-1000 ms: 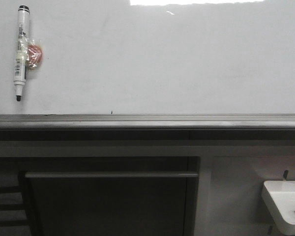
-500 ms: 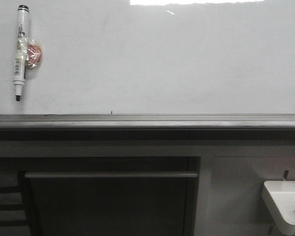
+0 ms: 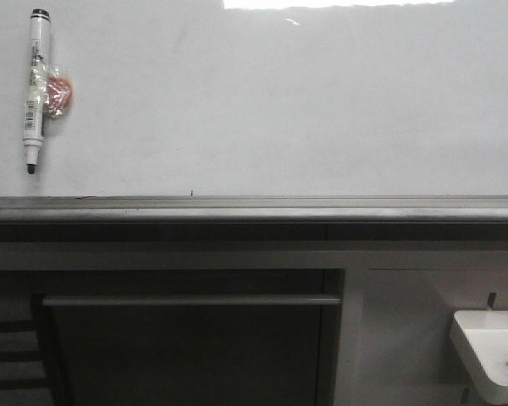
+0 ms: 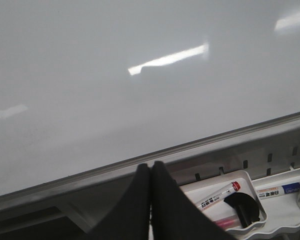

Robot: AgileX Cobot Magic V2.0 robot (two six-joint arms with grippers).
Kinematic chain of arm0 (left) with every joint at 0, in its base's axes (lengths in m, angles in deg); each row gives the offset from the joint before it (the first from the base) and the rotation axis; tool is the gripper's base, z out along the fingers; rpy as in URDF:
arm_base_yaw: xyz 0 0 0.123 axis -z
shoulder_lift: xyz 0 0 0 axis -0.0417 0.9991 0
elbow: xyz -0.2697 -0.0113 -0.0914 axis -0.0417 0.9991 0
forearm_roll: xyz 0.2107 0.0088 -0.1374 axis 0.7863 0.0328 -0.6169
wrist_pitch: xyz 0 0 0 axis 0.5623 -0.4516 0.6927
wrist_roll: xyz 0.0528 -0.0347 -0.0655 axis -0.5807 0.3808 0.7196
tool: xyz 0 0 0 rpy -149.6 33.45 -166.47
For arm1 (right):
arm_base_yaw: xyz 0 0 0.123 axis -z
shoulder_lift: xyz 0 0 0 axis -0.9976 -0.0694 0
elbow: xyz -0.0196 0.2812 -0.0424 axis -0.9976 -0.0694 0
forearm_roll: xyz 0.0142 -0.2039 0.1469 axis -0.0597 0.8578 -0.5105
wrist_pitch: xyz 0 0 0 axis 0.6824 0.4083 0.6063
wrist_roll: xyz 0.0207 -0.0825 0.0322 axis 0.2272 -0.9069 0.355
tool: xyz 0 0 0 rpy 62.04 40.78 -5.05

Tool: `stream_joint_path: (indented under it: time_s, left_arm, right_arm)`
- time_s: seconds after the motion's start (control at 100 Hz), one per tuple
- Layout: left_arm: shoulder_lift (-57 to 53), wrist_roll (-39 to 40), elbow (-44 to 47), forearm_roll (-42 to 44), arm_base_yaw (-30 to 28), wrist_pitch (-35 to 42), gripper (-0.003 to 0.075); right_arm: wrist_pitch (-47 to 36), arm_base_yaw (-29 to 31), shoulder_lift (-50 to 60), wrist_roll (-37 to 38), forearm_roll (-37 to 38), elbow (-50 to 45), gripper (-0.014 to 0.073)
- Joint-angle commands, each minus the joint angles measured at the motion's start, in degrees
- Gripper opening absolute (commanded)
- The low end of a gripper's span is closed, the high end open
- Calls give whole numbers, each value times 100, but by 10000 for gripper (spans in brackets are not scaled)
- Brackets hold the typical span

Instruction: Write number 0 on whiteboard

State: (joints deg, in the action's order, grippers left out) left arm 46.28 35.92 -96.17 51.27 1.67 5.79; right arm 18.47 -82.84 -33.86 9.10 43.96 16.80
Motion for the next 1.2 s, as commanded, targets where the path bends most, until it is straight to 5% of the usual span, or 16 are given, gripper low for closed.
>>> stream_joint_path:
  time_s: [0.0, 0.09, 0.24, 0.31, 0.6, 0.98, 1.19]
  left_arm:
    - [377, -73, -389, -74, 91, 570, -7]
    - [568, -73, -389, -129, 176, 821, 104]
    - [831, -73, -378, -548, 289, 847, 442]
    - [974, -73, -378, -959, 289, 932, 508]
    - [1927, -87, -378, -1440, 398, 1316, 494]
    - [3202, -242, -378, -1061, 2467, 2764, 493]
    - [3849, -230, -378, -1072, 2737, 3304, 492]
  right_arm:
    - [-584, 25, -427, -11, 3, 373, -55]
    - [-915, 25, -669, -11, 3, 383, -55]
    - [-932, 25, -887, -11, 3, 346, -55]
    - [-943, 25, -940, -11, 3, 307, -55]
    - [-724, -9, -950, -141, 3, 244, -55]
    - [-688, -9, -950, -233, 3, 244, -55]
    - [-676, -9, -950, -233, 3, 244, -55]
